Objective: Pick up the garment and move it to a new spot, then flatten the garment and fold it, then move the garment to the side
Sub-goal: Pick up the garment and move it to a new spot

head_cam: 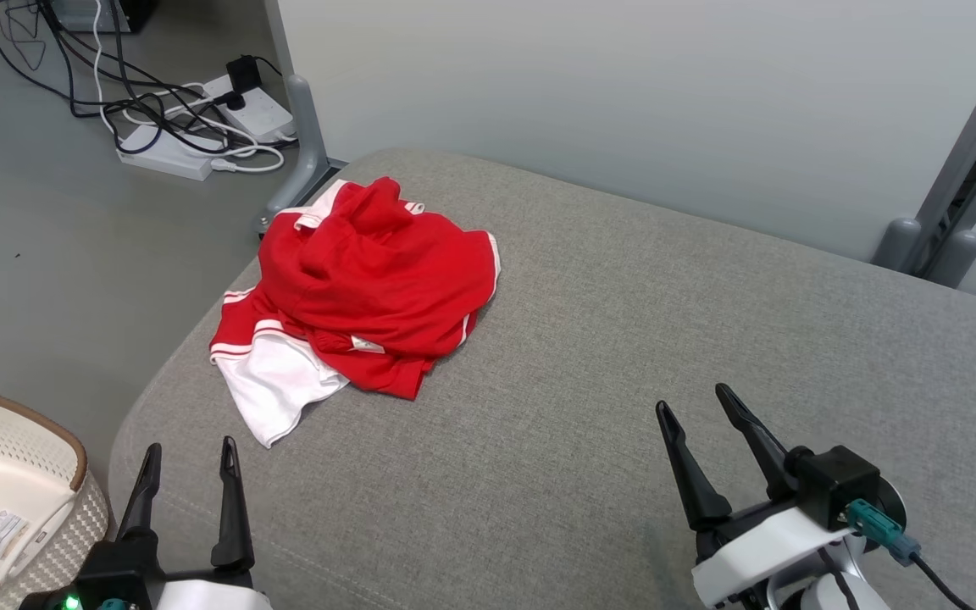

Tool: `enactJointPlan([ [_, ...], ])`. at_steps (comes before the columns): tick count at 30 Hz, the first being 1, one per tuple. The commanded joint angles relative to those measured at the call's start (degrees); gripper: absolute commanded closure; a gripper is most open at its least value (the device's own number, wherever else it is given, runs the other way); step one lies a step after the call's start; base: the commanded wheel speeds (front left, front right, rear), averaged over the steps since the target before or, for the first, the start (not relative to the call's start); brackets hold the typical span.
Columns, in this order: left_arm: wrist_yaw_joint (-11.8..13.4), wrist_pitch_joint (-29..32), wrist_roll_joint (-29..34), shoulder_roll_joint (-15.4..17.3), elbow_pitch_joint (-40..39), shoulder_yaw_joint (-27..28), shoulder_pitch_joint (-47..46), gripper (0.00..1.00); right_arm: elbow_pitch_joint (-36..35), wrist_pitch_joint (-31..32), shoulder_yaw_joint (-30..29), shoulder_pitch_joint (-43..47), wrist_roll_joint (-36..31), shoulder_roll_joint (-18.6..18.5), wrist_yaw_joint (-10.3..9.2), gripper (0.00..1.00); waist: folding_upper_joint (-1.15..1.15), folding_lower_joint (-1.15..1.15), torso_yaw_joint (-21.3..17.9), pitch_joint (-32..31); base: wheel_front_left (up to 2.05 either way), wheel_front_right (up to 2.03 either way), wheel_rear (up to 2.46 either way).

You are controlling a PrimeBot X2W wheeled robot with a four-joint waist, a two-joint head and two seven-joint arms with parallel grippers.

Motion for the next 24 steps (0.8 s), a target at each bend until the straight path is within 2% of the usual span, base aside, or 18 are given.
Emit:
enactJointPlan([
  [1,0.44,-0.08,-0.27,0.18,-0.4,0.24,0.41,0.0,0.37,-0.25,0.25,-0.89,0.5,-0.5,-0.02,0.0,0.0,0.0,0.38,0.43,0.0,0.0,0.0],
  [10,1.31,-0.08,-0.96,0.2,-1.81,1.35,1.43,0.0,2.71,-0.25,3.09,-3.73,1.1,-0.44,-0.02,0.0,0.0,0.0,0.88,0.83,0.0,0.0,0.0],
  [24,1.28,-0.07,-1.31,0.2,-1.64,1.06,1.11,0.0,1.94,-0.25,2.39,-2.93,1.11,-0.43,-0.02,0.0,0.0,0.0,0.26,-0.08,0.0,0.0,0.0],
])
